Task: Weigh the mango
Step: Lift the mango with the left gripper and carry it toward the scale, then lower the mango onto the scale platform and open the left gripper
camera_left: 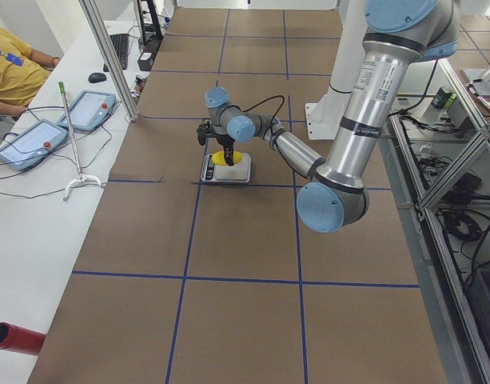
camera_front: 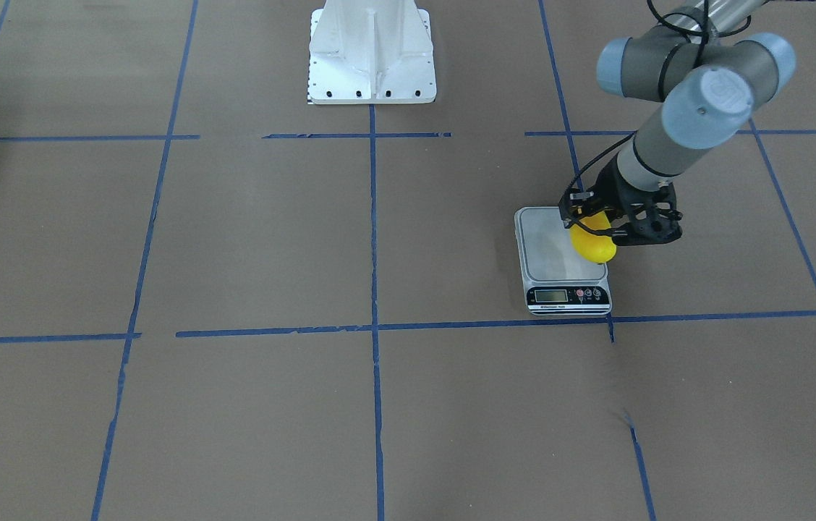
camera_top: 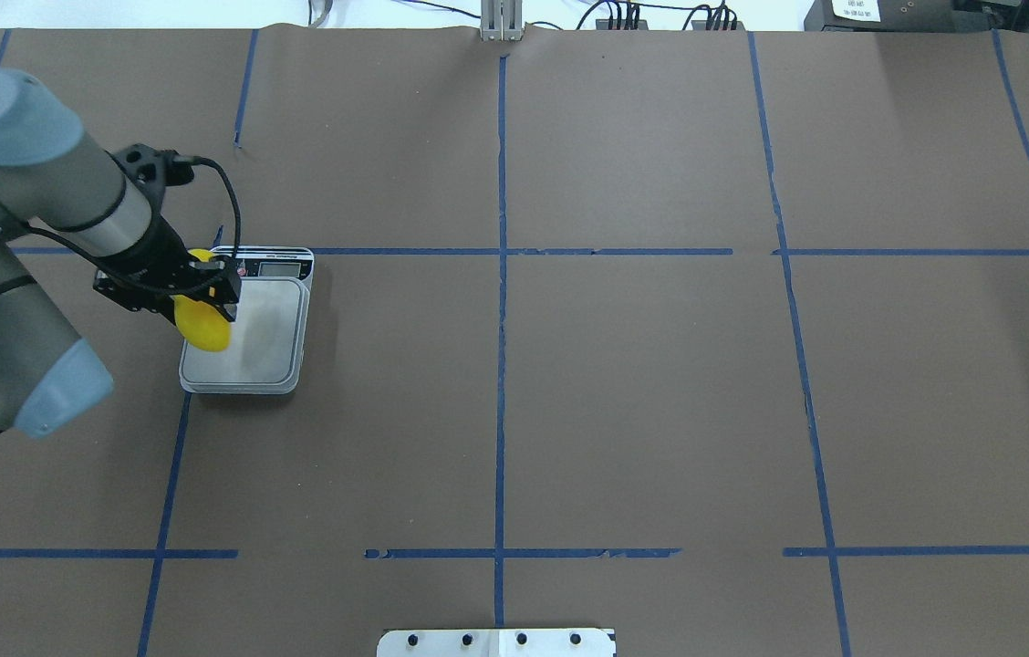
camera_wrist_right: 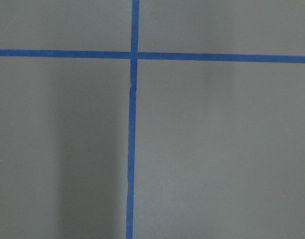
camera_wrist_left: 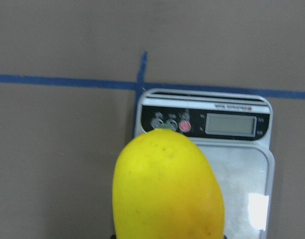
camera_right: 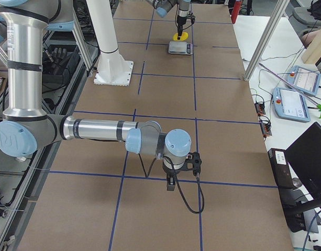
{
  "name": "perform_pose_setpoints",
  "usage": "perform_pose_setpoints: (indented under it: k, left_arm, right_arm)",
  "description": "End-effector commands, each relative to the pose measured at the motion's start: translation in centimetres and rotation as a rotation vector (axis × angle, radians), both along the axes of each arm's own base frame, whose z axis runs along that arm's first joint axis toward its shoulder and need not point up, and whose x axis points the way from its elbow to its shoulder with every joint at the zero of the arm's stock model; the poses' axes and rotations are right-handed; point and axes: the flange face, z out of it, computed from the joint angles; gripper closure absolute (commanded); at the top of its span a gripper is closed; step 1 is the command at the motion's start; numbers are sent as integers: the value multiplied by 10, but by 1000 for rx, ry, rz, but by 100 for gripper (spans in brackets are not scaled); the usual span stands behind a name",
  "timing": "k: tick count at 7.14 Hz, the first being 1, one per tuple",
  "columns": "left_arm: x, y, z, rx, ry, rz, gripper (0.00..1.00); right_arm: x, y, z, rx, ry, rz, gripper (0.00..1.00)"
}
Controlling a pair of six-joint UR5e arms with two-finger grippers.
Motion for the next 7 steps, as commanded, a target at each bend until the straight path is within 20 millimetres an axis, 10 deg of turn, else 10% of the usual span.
perform_pose_setpoints:
  k: [1,2,3,4,7]
  left_arm:
    - [32,10,13,-28,-21,38,100]
    - [41,6,15,-16,-6,41,100]
    - [39,6,9,-6,1,36,61]
    - [32,3,5,1,7,24,1]
    - [2,-6,-15,33,36,-18,0]
  right_arm:
    - [0,0,0,0,0,0,0]
    - [0,0,0,0,0,0,0]
    - [0,0,0,0,0,0,0]
    - [0,0,0,0,0,0,0]
    - [0,0,0,0,0,0,0]
